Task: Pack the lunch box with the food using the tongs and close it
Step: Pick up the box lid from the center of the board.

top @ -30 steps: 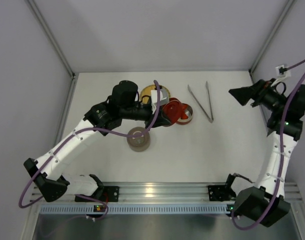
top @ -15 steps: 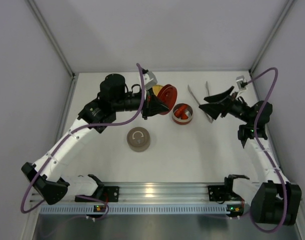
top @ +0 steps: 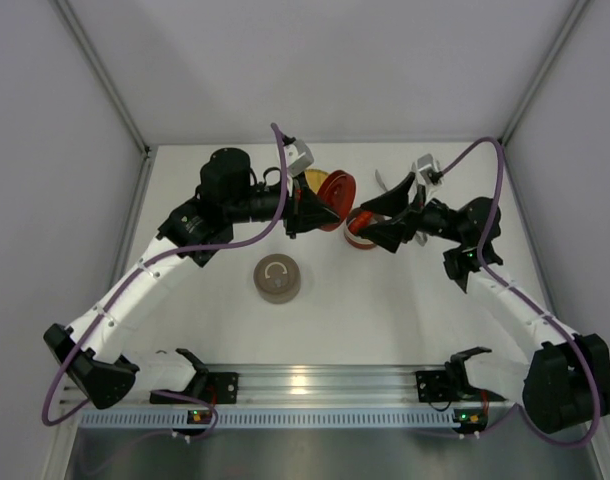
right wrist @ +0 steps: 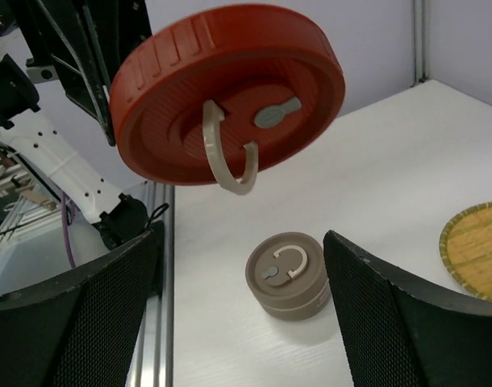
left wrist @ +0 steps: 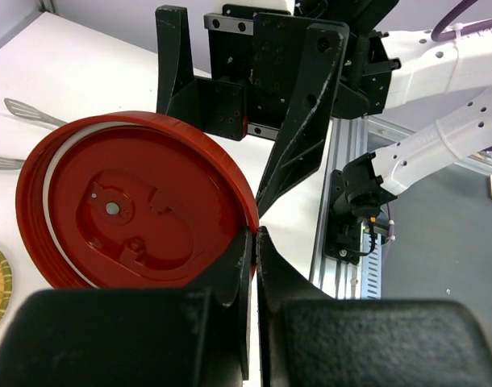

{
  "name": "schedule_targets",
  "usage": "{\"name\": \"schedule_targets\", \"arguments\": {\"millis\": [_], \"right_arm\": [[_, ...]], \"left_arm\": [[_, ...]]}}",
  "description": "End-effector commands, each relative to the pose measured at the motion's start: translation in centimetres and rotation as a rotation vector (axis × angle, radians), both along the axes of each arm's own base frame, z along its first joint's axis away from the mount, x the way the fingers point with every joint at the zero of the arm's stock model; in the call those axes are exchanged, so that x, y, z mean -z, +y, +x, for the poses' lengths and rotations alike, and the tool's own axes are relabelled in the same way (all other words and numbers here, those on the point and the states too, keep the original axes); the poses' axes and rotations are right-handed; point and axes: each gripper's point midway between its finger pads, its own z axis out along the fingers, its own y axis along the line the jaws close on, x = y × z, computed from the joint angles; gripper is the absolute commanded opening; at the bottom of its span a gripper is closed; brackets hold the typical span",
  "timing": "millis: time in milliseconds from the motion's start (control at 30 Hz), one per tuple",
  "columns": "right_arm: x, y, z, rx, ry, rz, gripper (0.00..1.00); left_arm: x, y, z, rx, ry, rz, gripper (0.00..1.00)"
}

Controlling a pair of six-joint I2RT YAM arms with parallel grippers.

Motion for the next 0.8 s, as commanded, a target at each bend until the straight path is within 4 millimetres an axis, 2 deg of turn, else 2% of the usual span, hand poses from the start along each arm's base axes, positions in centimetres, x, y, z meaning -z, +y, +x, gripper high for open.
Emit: {"name": "schedule_targets", "arguments": {"millis": [0, 133, 433, 700, 767], "right_arm": [[-2.3, 1.0, 0.3, 0.013, -0.173, -0.014, 0.82], [-2.5, 1.2, 1.3, 0.046, -0.177, -0.031, 0.74], [-2.9, 2.5, 1.6, 0.025, -0.184, -0.050, 0.65], [-3.2, 3.6, 0.6, -0.036, -0.195, -0.035, 0.50], [-3.8, 3.6, 0.4, -0.044, -0.206, -0.014, 0.47]], "left_arm": [[-1.7, -0.1, -0.2, 0.013, -0.035, -0.060, 0.00], [-1.2, -0.1, -0.2, 0.016, -0.021, -0.051, 0.00], [-1.3, -0.4, -0.4, 0.029, 0.003, -0.069, 0.00], [-1.9, -0.6, -0.8, 0.040, 0.040, -0.107, 0.00], [-2.4, -0.7, -1.1, 0.054, 0.054, -0.130, 0.00]]}}
